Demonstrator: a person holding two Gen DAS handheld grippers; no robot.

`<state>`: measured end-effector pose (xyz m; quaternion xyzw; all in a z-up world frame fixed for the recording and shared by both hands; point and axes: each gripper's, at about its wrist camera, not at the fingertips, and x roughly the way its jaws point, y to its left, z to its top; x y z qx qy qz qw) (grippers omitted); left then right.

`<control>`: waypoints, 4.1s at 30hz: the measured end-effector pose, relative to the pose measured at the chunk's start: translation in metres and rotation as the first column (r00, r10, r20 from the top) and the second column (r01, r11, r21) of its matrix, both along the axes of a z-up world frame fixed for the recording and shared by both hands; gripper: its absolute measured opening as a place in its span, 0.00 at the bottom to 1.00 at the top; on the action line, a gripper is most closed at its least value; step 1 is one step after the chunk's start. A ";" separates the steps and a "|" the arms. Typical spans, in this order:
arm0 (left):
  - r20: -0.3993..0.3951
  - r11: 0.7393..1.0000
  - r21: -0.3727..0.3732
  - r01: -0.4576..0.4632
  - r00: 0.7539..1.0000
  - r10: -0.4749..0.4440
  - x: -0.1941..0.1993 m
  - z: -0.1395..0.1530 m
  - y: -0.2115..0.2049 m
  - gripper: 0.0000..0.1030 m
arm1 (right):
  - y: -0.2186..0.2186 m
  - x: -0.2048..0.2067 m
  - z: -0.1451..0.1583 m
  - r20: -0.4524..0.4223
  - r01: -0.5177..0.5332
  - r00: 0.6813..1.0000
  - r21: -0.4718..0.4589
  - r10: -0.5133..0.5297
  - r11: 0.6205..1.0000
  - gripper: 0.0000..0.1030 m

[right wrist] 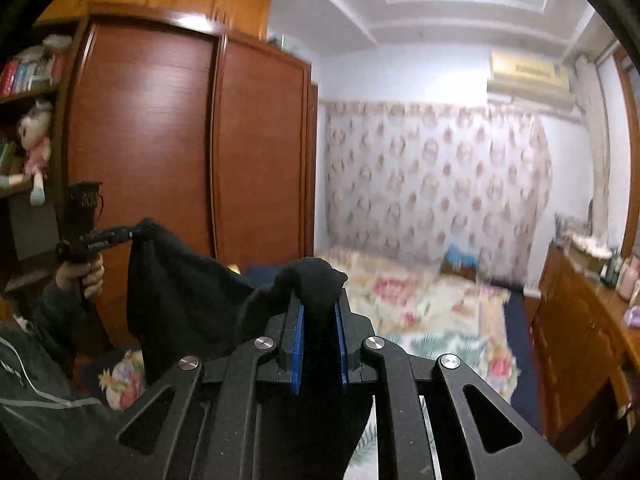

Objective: Fold small clothes

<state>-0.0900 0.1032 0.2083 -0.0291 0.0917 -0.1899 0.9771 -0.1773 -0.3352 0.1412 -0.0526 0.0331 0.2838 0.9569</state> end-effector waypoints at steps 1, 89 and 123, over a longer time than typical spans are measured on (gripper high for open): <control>0.017 1.000 -0.003 0.001 1.000 -0.001 -0.001 0.007 0.002 0.11 | -0.003 -0.006 0.008 0.016 0.006 1.000 0.005 -0.006 1.000 0.13; -0.624 0.895 0.441 0.060 0.738 0.258 0.285 -0.281 -0.078 0.60 | 0.002 0.143 -0.052 -0.508 0.254 0.789 -0.243 -0.346 0.936 0.07; -0.445 0.974 0.225 -0.003 0.889 0.105 0.184 -0.205 -0.049 0.06 | -0.004 0.105 -0.030 -0.397 0.216 0.869 -0.232 -0.295 0.948 0.06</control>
